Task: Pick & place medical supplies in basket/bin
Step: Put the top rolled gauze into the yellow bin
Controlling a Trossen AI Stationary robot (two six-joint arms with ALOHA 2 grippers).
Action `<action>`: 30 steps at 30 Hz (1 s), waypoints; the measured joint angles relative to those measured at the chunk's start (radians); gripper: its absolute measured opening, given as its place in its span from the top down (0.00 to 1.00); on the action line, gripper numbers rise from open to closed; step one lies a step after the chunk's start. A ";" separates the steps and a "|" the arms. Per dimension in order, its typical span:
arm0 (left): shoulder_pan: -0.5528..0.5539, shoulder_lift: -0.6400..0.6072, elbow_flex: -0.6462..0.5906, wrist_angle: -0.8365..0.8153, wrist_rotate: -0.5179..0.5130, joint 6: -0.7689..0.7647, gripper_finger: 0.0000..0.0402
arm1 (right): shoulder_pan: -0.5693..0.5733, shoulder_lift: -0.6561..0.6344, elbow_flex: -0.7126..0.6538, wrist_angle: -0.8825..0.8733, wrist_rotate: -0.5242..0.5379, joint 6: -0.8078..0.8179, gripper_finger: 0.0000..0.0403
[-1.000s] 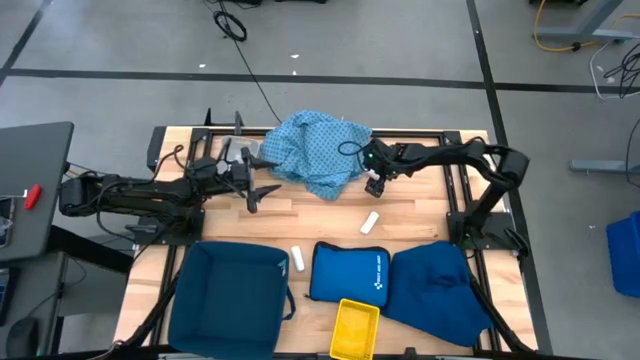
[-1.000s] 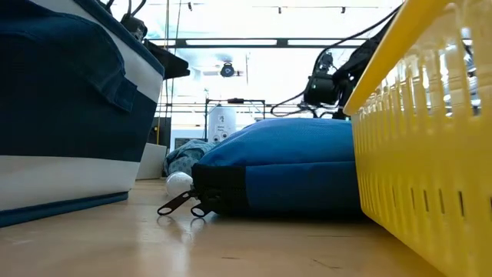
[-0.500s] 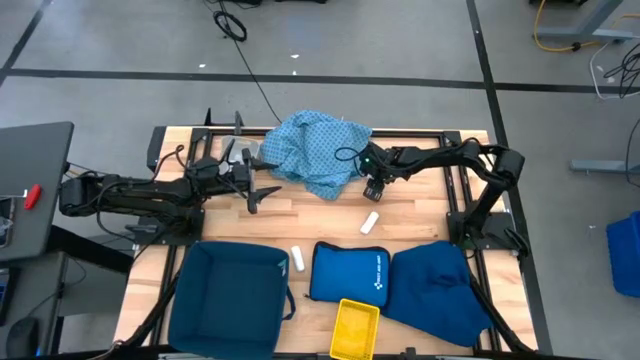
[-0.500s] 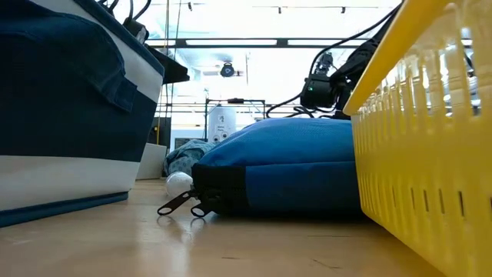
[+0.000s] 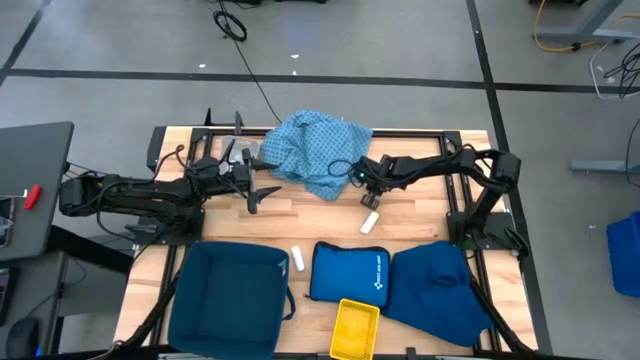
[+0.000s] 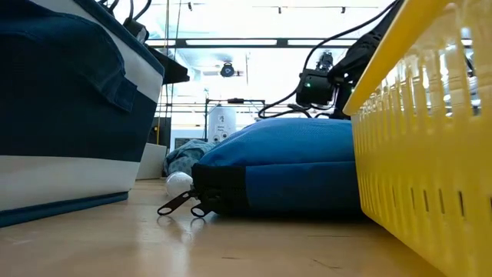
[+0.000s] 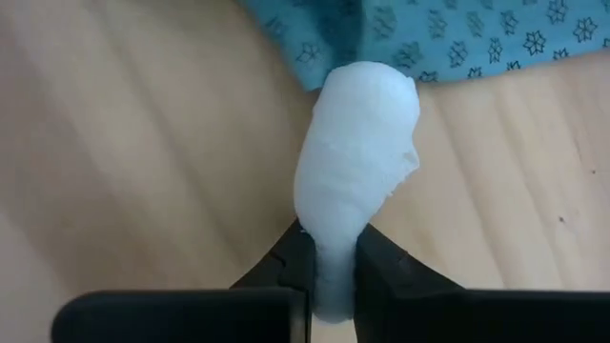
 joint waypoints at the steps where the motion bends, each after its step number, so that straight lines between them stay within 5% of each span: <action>1: 0.000 0.000 0.000 -0.001 0.000 0.000 0.26 | 0.012 0.000 0.000 -0.003 0.000 0.007 0.91; 22: -0.002 0.000 0.000 -0.016 0.000 -0.005 0.26 | 0.204 -0.065 0.132 -0.141 0.036 0.059 0.91; 30: -0.002 0.000 0.000 -0.015 0.000 -0.015 0.26 | 0.256 -0.099 0.144 0.042 0.049 -0.016 0.91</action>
